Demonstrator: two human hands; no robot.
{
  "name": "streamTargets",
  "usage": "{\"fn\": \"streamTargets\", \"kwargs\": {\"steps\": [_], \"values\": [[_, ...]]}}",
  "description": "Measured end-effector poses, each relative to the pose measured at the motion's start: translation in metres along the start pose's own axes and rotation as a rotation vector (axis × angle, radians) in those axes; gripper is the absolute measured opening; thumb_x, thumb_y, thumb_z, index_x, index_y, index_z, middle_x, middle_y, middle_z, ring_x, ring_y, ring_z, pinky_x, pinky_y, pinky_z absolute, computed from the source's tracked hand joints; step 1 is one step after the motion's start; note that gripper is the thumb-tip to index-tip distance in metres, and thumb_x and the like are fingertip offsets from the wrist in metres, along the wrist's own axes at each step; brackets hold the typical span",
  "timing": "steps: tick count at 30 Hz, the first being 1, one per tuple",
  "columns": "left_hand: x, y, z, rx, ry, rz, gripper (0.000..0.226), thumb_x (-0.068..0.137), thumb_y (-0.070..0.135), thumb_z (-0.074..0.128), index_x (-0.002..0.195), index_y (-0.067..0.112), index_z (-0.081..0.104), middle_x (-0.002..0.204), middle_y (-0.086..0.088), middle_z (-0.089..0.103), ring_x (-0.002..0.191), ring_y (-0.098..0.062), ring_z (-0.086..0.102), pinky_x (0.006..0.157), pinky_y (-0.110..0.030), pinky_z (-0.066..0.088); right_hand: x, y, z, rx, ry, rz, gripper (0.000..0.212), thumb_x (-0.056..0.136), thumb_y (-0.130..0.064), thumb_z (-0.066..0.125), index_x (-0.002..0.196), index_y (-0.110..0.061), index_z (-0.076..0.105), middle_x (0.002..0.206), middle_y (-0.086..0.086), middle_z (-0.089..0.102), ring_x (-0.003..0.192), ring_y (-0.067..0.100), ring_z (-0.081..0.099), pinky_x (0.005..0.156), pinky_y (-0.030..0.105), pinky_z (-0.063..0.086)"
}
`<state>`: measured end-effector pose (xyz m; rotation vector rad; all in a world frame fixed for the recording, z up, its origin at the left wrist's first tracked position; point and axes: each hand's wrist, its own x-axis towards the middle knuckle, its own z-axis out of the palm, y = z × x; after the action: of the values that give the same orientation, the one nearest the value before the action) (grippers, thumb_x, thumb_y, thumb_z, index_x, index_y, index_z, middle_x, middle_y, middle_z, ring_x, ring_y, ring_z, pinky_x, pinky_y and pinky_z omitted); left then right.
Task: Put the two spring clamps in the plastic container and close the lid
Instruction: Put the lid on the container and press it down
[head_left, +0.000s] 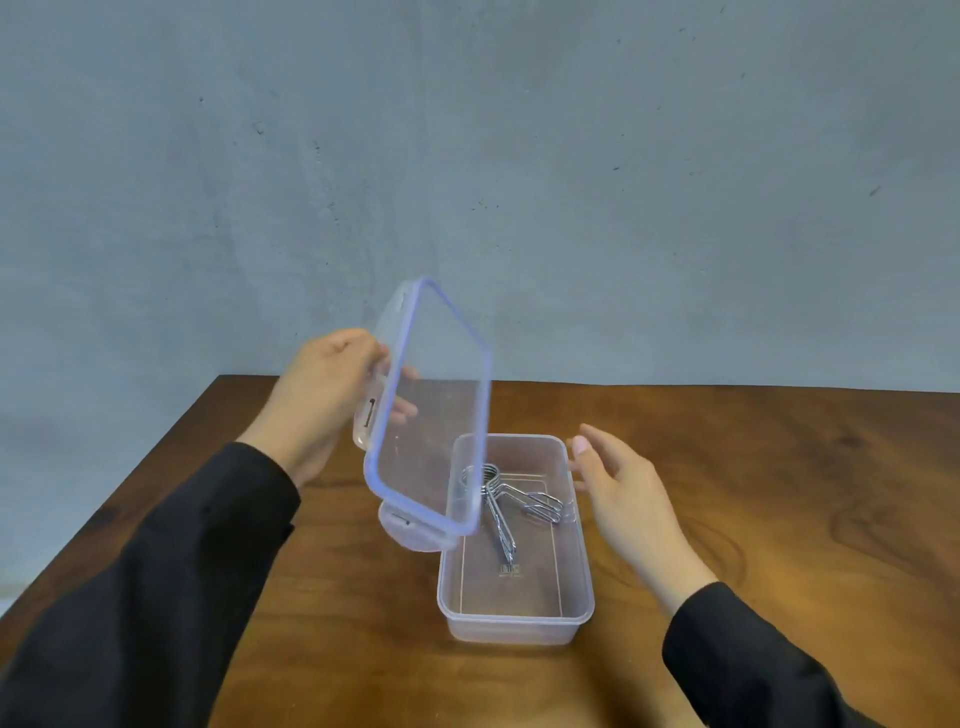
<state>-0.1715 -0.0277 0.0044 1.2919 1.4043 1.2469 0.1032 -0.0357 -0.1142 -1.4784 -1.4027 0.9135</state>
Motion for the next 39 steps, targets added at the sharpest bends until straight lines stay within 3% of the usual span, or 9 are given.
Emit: {"fn": "streamTargets", "kwargs": {"steps": [3, 5, 8, 13, 20, 28, 32, 34, 39], "values": [[-0.016, 0.002, 0.026, -0.265, -0.06, -0.043, 0.019, 0.099, 0.011, 0.04, 0.085, 0.005, 0.051, 0.094, -0.022, 0.076, 0.062, -0.035, 0.068, 0.054, -0.034, 0.059, -0.004, -0.022, -0.003, 0.388, -0.221, 0.197, 0.044, 0.103, -0.044, 0.046, 0.12, -0.01, 0.068, 0.105, 0.008, 0.078, 0.091, 0.026, 0.075, 0.088, 0.045, 0.058], [-0.02, -0.016, 0.041, -0.316, -0.061, -0.098, 0.02, 0.1, 0.011, 0.04, 0.093, 0.002, 0.056, 0.093, -0.022, 0.076, 0.06, -0.031, 0.067, 0.055, -0.033, 0.06, -0.008, -0.021, -0.008, 0.442, -0.236, 0.246, 0.048, 0.102, -0.046, 0.047, 0.103, -0.004, 0.072, 0.087, 0.012, 0.075, 0.074, 0.029, 0.069, 0.075, 0.043, 0.054], [-0.021, -0.055, 0.053, -0.187, -0.031, -0.176, 0.029, 0.102, 0.019, 0.046, 0.092, -0.004, 0.061, 0.077, -0.017, 0.07, 0.059, -0.026, 0.063, 0.056, -0.034, 0.058, -0.009, -0.006, -0.019, 0.301, -0.119, 0.232, 0.052, 0.099, -0.05, 0.053, 0.078, -0.007, 0.071, 0.073, 0.013, 0.069, 0.064, 0.023, 0.064, 0.066, 0.04, 0.054], [-0.022, -0.109, 0.06, 0.203, 0.006, -0.178, 0.043, 0.097, 0.035, 0.059, 0.063, 0.016, 0.04, 0.062, -0.003, 0.04, 0.06, -0.018, 0.039, 0.061, -0.034, 0.032, -0.005, 0.022, -0.018, 0.021, -0.075, 0.24, 0.048, 0.099, -0.047, 0.055, 0.068, -0.01, 0.057, 0.061, 0.014, 0.061, 0.057, 0.021, 0.056, 0.058, 0.035, 0.044], [-0.025, -0.14, 0.063, 0.305, 0.045, -0.266, 0.041, 0.099, 0.034, 0.056, 0.065, 0.012, 0.045, 0.065, -0.006, 0.048, 0.062, -0.019, 0.045, 0.06, -0.035, 0.04, -0.004, 0.04, -0.003, -0.081, -0.085, 0.301, 0.05, 0.1, -0.039, 0.055, 0.06, -0.015, 0.039, 0.055, 0.002, 0.042, 0.052, 0.016, 0.037, 0.052, 0.029, 0.032], [-0.032, -0.155, 0.063, 0.211, 0.042, -0.352, 0.04, 0.099, 0.036, 0.054, 0.07, 0.009, 0.052, 0.074, -0.017, 0.057, 0.067, -0.021, 0.052, 0.064, -0.037, 0.047, -0.005, 0.042, 0.004, -0.065, -0.078, 0.341, 0.049, 0.101, -0.038, 0.053, 0.057, -0.016, 0.046, 0.047, -0.007, 0.049, 0.048, 0.011, 0.047, 0.053, 0.025, 0.038], [-0.031, -0.159, 0.062, 0.162, 0.011, -0.429, 0.047, 0.098, 0.043, 0.053, 0.088, -0.001, 0.063, 0.092, -0.024, 0.07, 0.083, -0.033, 0.068, 0.079, -0.049, 0.059, -0.005, 0.044, 0.005, -0.035, -0.102, 0.384, 0.049, 0.099, -0.047, 0.053, 0.069, -0.009, 0.056, 0.059, 0.002, 0.061, 0.057, 0.015, 0.057, 0.059, 0.032, 0.047], [-0.028, -0.162, 0.061, 0.067, -0.032, -0.481, 0.049, 0.098, 0.047, 0.053, 0.097, 0.0, 0.066, 0.095, -0.021, 0.073, 0.085, -0.029, 0.071, 0.084, -0.053, 0.058, -0.005, 0.046, 0.005, -0.008, -0.101, 0.409, 0.05, 0.099, -0.049, 0.053, 0.075, -0.006, 0.061, 0.064, 0.004, 0.067, 0.06, 0.017, 0.062, 0.059, 0.031, 0.049], [-0.034, -0.166, 0.062, -0.092, -0.105, -0.551, 0.043, 0.099, 0.049, 0.05, 0.104, 0.014, 0.074, 0.098, -0.005, 0.079, 0.093, -0.024, 0.075, 0.087, -0.044, 0.061, -0.01, 0.042, 0.007, 0.083, -0.1, 0.47, 0.043, 0.099, -0.048, 0.054, 0.085, -0.011, 0.071, 0.069, 0.002, 0.075, 0.062, 0.017, 0.07, 0.055, 0.027, 0.051]]}}
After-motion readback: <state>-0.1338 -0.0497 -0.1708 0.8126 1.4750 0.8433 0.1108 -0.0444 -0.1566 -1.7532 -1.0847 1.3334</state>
